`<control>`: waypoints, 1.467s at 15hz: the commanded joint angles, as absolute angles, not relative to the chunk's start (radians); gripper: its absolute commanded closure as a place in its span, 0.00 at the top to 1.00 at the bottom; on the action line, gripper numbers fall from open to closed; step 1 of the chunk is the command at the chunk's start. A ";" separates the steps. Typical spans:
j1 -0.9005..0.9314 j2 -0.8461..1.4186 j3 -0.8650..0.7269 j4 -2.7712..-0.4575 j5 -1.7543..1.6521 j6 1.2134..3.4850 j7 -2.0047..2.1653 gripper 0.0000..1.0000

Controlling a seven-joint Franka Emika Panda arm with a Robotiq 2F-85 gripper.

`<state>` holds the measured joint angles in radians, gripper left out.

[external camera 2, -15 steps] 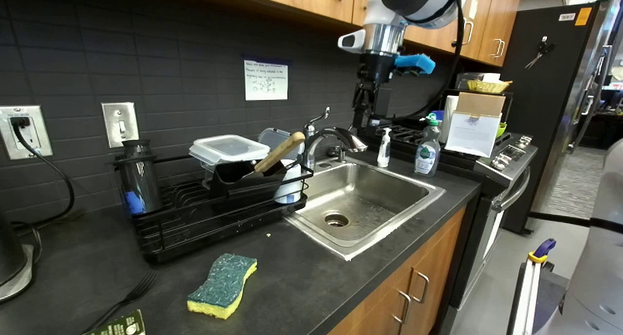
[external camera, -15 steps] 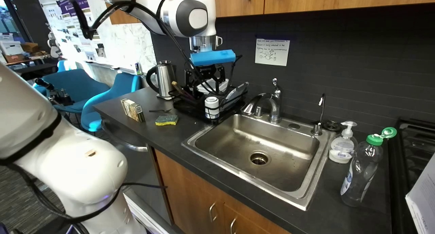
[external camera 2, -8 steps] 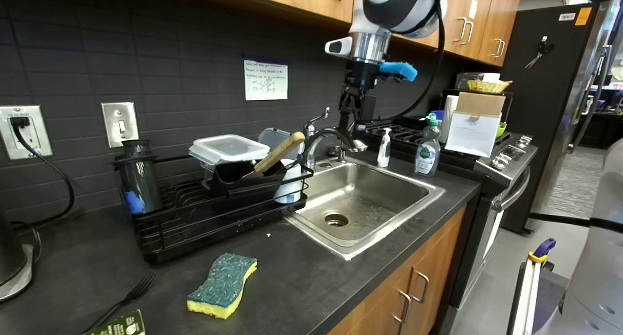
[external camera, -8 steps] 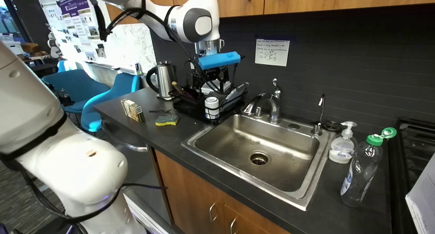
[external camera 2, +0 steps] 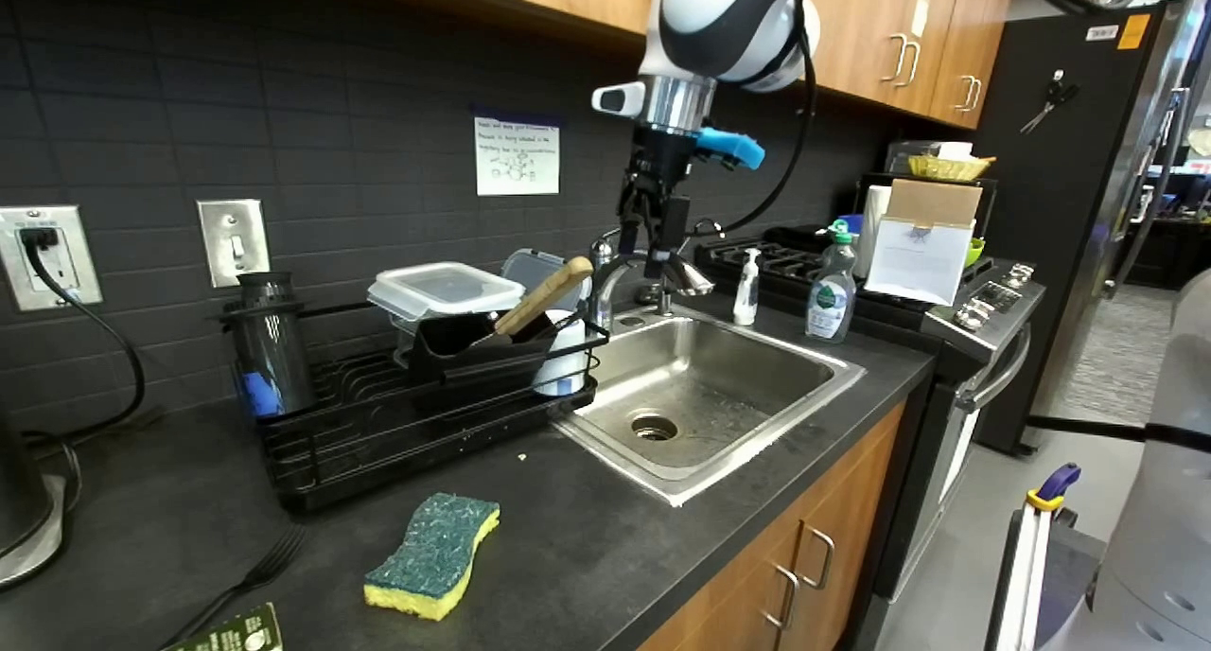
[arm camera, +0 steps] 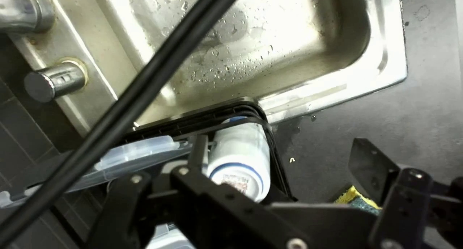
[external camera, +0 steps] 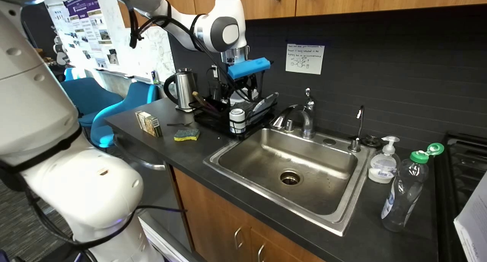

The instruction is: Move the white mug to the left side of the dishrack.

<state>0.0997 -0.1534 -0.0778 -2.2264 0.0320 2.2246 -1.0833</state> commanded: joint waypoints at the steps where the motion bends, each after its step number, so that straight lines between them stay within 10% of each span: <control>1: 0.094 -0.091 -0.052 -2.170 0.070 2.245 -1.134 1.00; 22: 0.068 0.111 0.048 -2.034 0.114 2.256 -1.227 1.00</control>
<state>0.0882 0.0819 0.0265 -2.0653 0.1042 2.2529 -1.2033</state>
